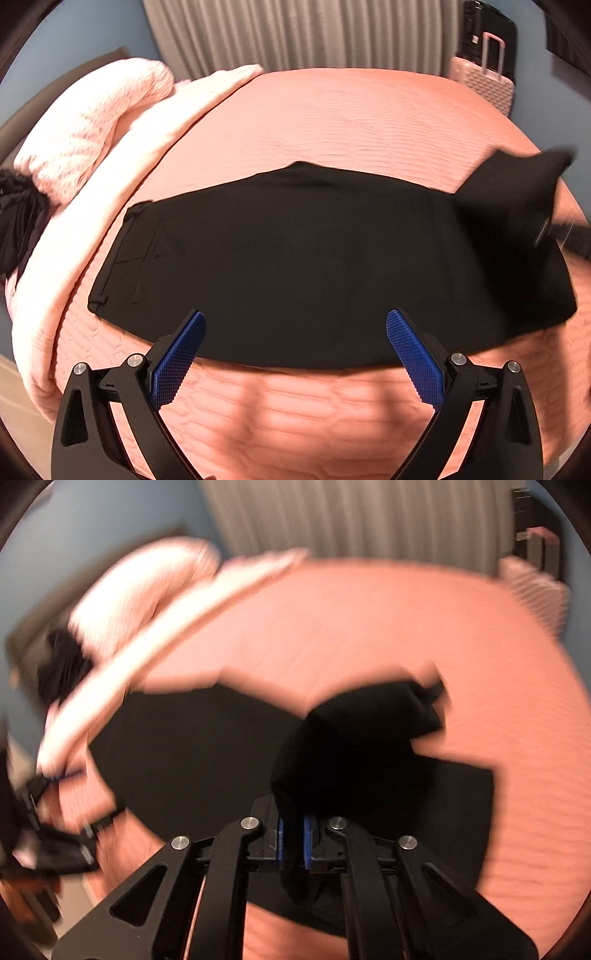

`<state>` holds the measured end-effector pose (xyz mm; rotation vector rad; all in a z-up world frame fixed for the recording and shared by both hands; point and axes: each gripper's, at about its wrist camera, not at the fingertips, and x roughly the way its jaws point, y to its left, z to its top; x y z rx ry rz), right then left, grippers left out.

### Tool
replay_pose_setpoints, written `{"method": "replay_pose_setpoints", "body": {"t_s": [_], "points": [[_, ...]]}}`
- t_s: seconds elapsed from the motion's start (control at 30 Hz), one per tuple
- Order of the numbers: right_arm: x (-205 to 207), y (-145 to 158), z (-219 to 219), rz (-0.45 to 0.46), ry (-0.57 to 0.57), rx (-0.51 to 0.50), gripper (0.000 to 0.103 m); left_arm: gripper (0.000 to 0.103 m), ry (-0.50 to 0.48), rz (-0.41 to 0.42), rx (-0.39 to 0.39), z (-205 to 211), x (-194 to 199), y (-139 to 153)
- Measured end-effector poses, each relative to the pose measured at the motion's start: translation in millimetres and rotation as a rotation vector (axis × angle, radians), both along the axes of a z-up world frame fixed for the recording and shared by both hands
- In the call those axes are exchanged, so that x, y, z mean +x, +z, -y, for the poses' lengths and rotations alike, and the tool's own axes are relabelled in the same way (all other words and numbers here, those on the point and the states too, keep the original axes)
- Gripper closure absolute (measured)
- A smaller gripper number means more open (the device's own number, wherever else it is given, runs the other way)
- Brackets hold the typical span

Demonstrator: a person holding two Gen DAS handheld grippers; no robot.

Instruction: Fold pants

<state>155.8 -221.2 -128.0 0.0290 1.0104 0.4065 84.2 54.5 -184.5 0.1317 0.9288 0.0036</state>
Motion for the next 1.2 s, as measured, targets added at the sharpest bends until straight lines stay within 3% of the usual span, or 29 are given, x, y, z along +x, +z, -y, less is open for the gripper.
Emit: {"method": "replay_pose_setpoints", "body": {"t_s": [0.07, 0.13, 0.17, 0.2, 0.27, 0.33, 0.5, 0.6, 0.77, 0.83, 0.9, 0.97, 1.13, 1.17, 1.2], "points": [[-1, -31, -24, -0.09, 0.049, -0.053, 0.094, 0.006, 0.011, 0.006, -0.013, -11, 8, -1], [-10, -29, -31, -0.071, 0.035, -0.066, 0.084, 0.006, 0.016, 0.014, -0.013, -18, 17, -3], [-14, -23, -31, -0.061, 0.031, -0.046, 0.065, 0.006, 0.013, 0.017, -0.017, -21, 22, -4], [-18, -19, -29, -0.052, 0.022, -0.041, 0.051, 0.006, 0.012, 0.019, -0.018, -24, 25, -5], [-26, -5, -24, -0.012, 0.018, -0.016, 0.049, 0.006, 0.011, 0.016, -0.029, -27, 32, -9], [-24, 0, -18, -0.003, -0.001, -0.005, 0.04, 0.006, 0.008, 0.006, -0.048, -29, 39, -15], [11, -19, -19, -0.091, -0.034, 0.095, 0.04, 0.006, 0.016, -0.008, -0.072, -25, 46, -26], [6, -12, -47, -0.051, 0.036, 0.076, 0.039, 0.006, 0.017, -0.036, -0.049, -30, 43, -34], [0, -31, -103, -0.02, 0.226, -0.158, 0.038, 0.006, 0.011, -0.068, -0.03, -40, 37, -48], [2, -34, -109, -0.023, 0.229, -0.144, 0.046, 0.006, 0.005, -0.077, -0.012, -37, 38, -51], [5, -29, -113, -0.027, 0.201, -0.15, 0.067, 0.006, 0.004, -0.058, -0.015, -36, 39, -48], [9, -25, -116, -0.025, 0.156, -0.134, 0.079, 0.006, 0.017, -0.044, -0.061, -41, 45, -43], [9, -34, -124, -0.036, 0.127, -0.161, 0.076, 0.006, 0.032, -0.037, -0.001, -44, 57, -41], [6, -29, -124, -0.032, 0.126, -0.164, 0.071, 0.006, 0.042, -0.033, 0.01, -48, 56, -40], [2, -22, -123, -0.015, 0.123, -0.158, 0.056, 0.006, 0.055, -0.03, 0.006, -55, 55, -38]]}}
